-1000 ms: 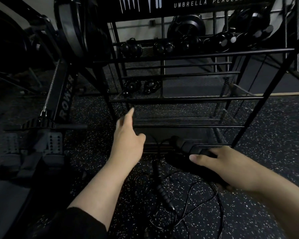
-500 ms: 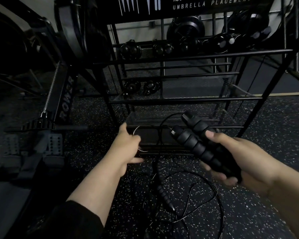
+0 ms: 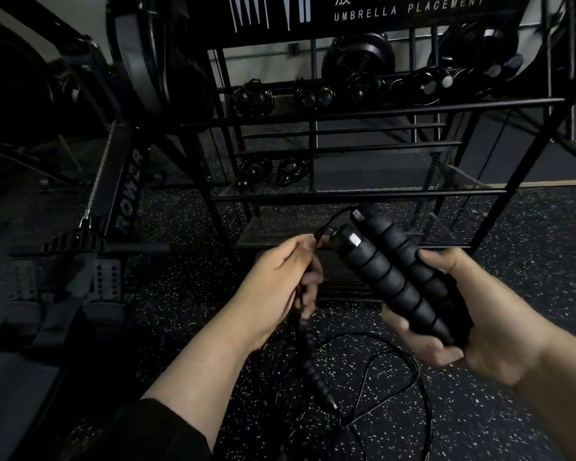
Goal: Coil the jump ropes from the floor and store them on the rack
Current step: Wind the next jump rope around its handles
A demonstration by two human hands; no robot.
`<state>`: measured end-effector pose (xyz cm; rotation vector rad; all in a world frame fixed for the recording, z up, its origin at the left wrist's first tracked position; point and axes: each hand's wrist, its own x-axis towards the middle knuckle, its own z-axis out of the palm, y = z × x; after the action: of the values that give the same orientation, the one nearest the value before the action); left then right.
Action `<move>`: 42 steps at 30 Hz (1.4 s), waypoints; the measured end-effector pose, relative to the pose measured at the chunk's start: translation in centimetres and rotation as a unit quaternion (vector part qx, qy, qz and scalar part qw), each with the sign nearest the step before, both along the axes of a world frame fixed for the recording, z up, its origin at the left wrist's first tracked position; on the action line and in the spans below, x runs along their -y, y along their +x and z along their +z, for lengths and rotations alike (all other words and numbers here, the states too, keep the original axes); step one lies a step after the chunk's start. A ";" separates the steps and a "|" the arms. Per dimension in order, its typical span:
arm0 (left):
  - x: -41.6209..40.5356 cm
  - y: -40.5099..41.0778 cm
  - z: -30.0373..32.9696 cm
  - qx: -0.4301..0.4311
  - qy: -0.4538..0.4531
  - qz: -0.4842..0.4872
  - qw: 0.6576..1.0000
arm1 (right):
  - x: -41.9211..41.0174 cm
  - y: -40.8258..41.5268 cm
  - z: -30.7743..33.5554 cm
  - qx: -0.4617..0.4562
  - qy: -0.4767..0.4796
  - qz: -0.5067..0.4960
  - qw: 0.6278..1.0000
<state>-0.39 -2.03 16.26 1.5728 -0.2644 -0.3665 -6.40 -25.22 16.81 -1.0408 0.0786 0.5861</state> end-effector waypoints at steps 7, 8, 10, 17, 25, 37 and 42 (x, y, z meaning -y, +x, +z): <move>0.7 0.2 -1.5 0.088 0.227 -0.062 0.968 | -1.7 -0.9 0.9 0.028 0.053 -0.057 0.997; 0.8 0.1 -1.6 0.100 0.235 -0.056 0.965 | -1.8 -0.9 0.7 0.032 0.053 -0.053 0.997; 0.9 0.2 -1.6 0.096 0.206 -0.023 0.974 | -2.1 -0.9 0.5 0.046 0.060 -0.063 0.995; -0.5 1.0 -1.8 0.073 0.338 -0.077 0.935 | -2.0 -0.7 1.3 0.067 0.069 -0.150 0.984; -2.5 2.3 -4.4 -0.185 0.270 0.122 0.937 | -1.2 -0.4 2.6 0.103 0.085 -0.218 0.967; 0.1 1.5 -1.2 0.099 0.127 0.115 0.980 | -2.5 -1.1 2.9 0.092 0.018 -0.139 0.986; 1.9 1.2 -0.7 0.168 0.094 0.026 0.981 | -3.0 -1.9 3.1 0.076 0.011 -0.100 0.992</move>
<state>0.80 -3.91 15.57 1.8239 -0.4577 -0.0842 -8.32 -22.18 19.93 -1.0394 0.0427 0.3234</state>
